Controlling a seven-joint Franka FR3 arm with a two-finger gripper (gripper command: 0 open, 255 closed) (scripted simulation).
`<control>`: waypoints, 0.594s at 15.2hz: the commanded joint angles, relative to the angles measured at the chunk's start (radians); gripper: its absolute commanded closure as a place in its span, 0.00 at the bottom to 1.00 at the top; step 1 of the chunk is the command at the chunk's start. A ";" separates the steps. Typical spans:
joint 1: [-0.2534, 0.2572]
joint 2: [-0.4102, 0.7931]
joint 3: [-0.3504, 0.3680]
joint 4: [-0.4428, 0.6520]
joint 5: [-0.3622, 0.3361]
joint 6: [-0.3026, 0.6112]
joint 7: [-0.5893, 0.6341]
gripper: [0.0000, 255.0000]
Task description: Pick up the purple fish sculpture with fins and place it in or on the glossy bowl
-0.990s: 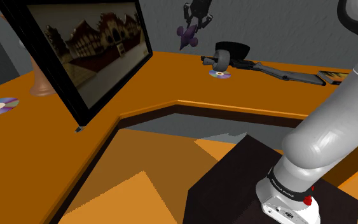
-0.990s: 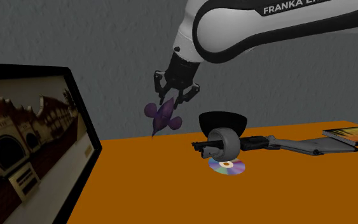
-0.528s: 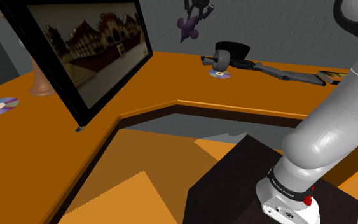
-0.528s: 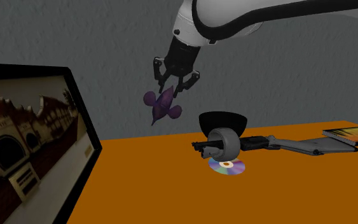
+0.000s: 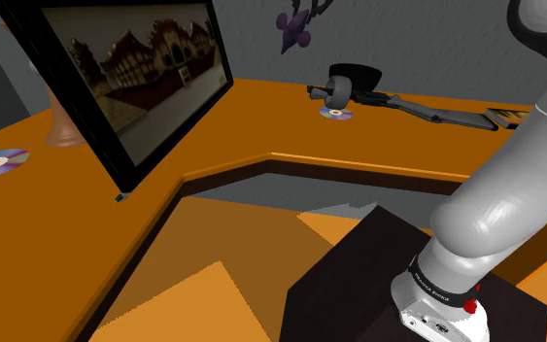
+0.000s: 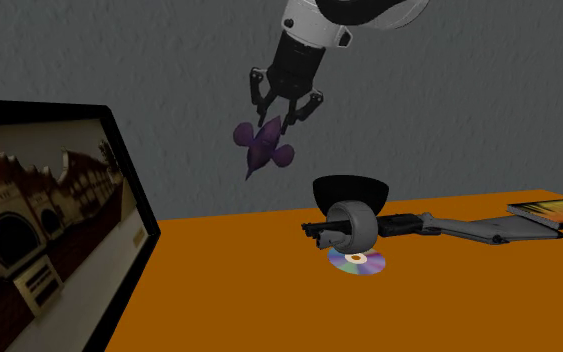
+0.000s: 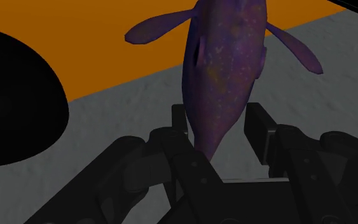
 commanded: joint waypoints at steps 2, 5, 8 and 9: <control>-0.026 -0.055 -0.035 -0.053 0.038 0.006 -0.068 1.00; -0.050 -0.104 -0.078 -0.097 0.076 0.006 -0.144 1.00; -0.072 -0.143 -0.125 -0.128 0.109 -0.001 -0.220 1.00; -0.079 -0.155 -0.141 -0.135 0.119 -0.004 -0.245 1.00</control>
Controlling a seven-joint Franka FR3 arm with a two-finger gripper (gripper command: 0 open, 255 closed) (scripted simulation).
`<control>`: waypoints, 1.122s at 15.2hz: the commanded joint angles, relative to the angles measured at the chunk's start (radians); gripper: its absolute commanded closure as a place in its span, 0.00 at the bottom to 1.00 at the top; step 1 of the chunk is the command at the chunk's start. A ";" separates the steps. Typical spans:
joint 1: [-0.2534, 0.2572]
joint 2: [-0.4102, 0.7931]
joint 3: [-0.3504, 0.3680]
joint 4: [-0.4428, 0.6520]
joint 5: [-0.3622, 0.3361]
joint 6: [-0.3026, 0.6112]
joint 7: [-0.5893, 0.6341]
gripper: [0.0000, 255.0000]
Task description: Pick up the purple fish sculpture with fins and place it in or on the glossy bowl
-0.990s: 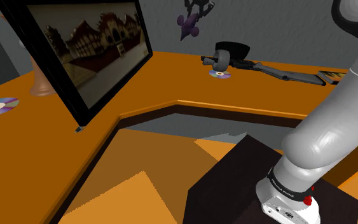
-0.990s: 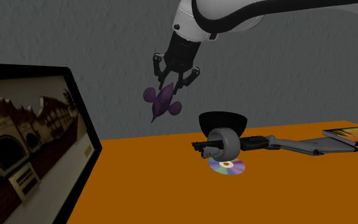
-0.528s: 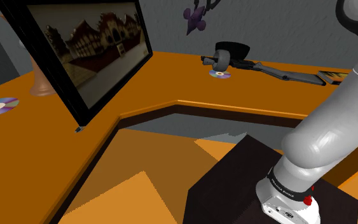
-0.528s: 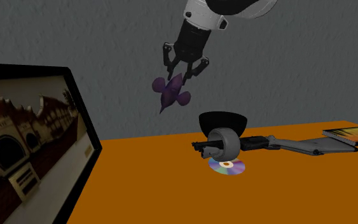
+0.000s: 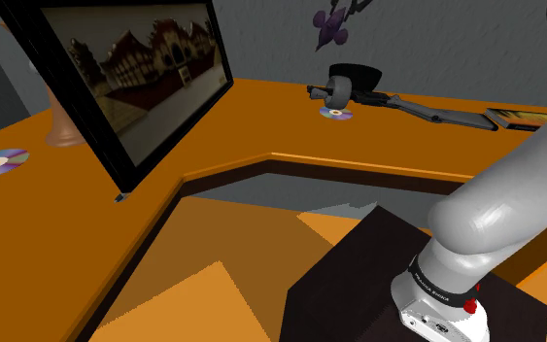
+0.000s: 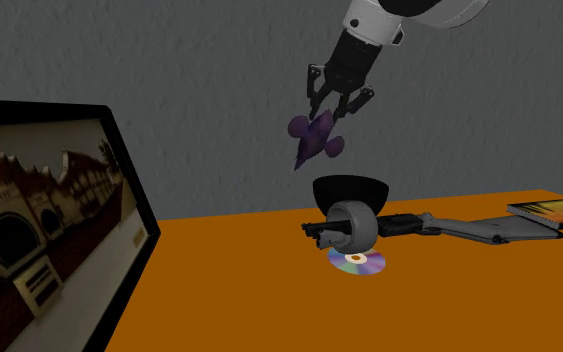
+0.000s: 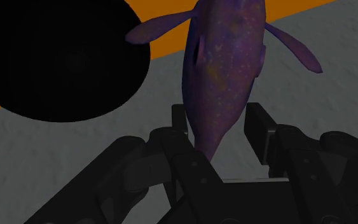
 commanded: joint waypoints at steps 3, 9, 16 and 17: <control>-0.028 -0.039 -0.064 -0.016 0.040 -0.022 -0.103 1.00; -0.054 -0.073 -0.134 -0.058 0.074 -0.019 -0.208 1.00; -0.055 -0.104 -0.133 -0.186 0.073 0.078 -0.213 1.00; -0.055 -0.108 -0.133 -0.203 0.073 0.091 -0.213 1.00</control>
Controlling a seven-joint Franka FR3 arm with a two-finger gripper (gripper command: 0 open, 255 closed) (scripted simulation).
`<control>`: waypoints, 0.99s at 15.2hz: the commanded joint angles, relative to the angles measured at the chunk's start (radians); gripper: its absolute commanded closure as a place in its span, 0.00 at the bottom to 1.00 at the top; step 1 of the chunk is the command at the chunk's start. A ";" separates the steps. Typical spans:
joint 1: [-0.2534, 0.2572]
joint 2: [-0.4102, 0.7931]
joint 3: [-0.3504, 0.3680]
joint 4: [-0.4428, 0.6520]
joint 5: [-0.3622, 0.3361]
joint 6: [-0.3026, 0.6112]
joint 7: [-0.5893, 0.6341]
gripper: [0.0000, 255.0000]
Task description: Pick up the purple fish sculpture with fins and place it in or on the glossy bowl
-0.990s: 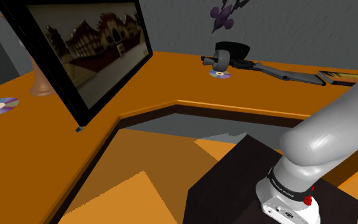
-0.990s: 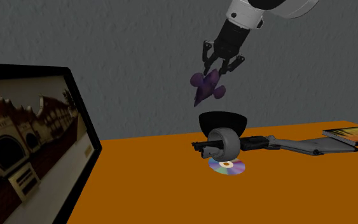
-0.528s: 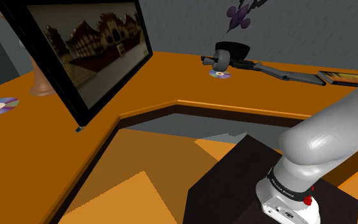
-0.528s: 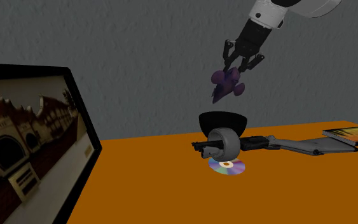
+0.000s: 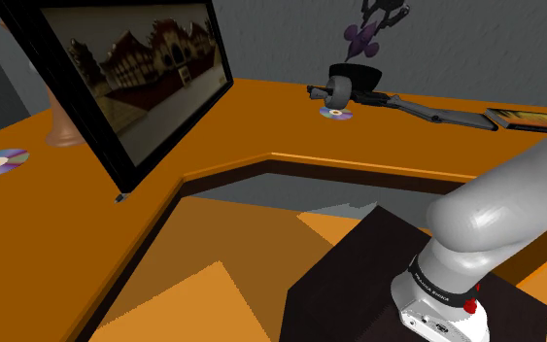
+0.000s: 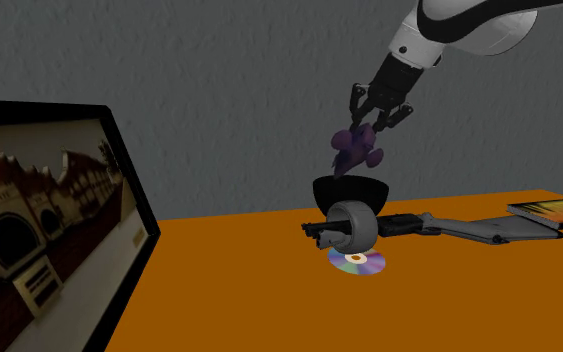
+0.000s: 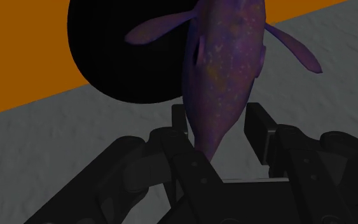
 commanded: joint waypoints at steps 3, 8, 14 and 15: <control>-0.001 -0.016 0.000 -0.072 0.000 0.057 -0.004 1.00; -0.001 -0.027 0.000 -0.150 0.002 0.124 -0.009 1.00; -0.001 -0.028 0.000 -0.159 0.002 0.132 -0.009 1.00; -0.001 -0.028 0.000 -0.159 0.002 0.132 -0.009 1.00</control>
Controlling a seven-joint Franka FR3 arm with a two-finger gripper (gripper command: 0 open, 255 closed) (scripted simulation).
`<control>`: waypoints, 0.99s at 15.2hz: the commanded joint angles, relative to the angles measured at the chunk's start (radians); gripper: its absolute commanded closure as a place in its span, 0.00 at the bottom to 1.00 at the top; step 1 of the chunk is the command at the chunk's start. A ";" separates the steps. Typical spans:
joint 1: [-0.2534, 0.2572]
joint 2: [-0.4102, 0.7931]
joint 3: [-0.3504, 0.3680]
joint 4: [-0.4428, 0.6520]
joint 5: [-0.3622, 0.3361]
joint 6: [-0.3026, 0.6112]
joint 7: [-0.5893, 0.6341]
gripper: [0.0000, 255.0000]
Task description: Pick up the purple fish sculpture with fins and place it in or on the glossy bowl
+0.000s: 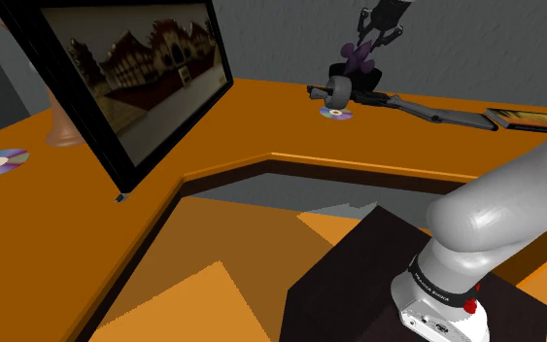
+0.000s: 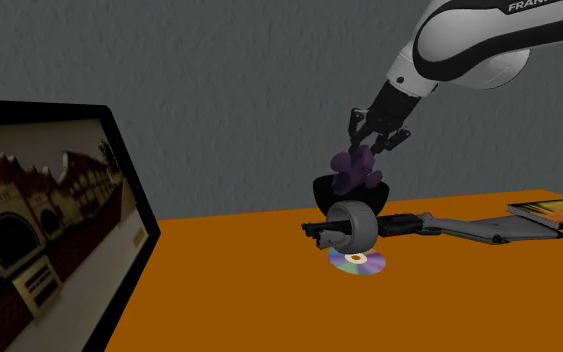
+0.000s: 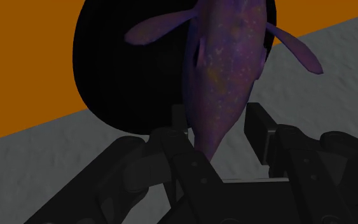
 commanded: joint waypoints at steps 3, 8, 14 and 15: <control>0.000 0.000 0.000 -0.001 0.000 0.000 0.000 0.00; -0.001 -0.017 0.001 0.012 -0.003 -0.030 0.002 0.00; -0.005 -0.059 0.002 0.055 -0.010 -0.115 0.007 0.00; -0.005 -0.059 0.002 0.055 -0.010 -0.115 0.007 0.00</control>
